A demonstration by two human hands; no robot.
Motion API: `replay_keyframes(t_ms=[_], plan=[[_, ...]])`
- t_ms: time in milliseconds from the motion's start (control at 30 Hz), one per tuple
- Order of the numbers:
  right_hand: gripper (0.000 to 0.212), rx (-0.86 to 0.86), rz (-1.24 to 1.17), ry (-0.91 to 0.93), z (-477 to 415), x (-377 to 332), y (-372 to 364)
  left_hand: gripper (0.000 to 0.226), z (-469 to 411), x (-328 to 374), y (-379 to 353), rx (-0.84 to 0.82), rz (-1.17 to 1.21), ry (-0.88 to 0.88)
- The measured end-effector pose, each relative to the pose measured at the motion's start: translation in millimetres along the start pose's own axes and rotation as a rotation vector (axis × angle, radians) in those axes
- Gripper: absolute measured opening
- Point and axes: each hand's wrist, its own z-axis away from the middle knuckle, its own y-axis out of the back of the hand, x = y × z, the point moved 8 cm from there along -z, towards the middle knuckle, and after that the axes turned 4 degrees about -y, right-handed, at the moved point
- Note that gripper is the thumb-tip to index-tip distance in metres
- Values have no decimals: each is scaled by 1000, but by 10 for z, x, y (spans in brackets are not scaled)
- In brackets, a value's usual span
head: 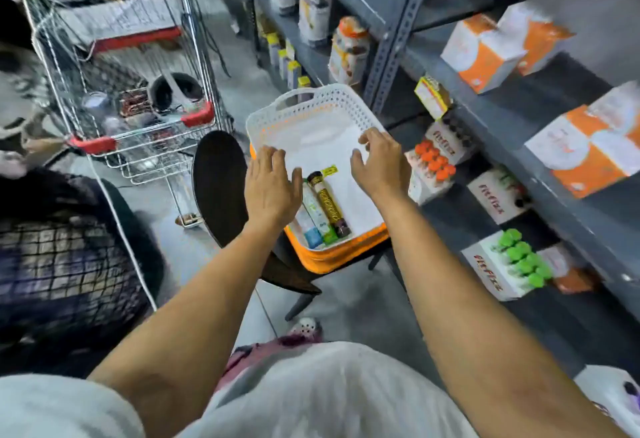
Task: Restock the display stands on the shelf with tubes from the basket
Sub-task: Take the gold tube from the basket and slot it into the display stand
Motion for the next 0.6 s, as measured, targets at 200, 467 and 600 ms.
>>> replay_keyframes(t_ms=[200,467,600], plan=[[26,-308,111,-12,-66,83,-855,55,117,-195,-504,-225,-4,92],[33,-599,48,18,-42,138,-1396,59,91,-204,-562,-212,46,104],[25,-641,11,31,-55,112,-1420,73,174,-299,-554,-210,46,233]])
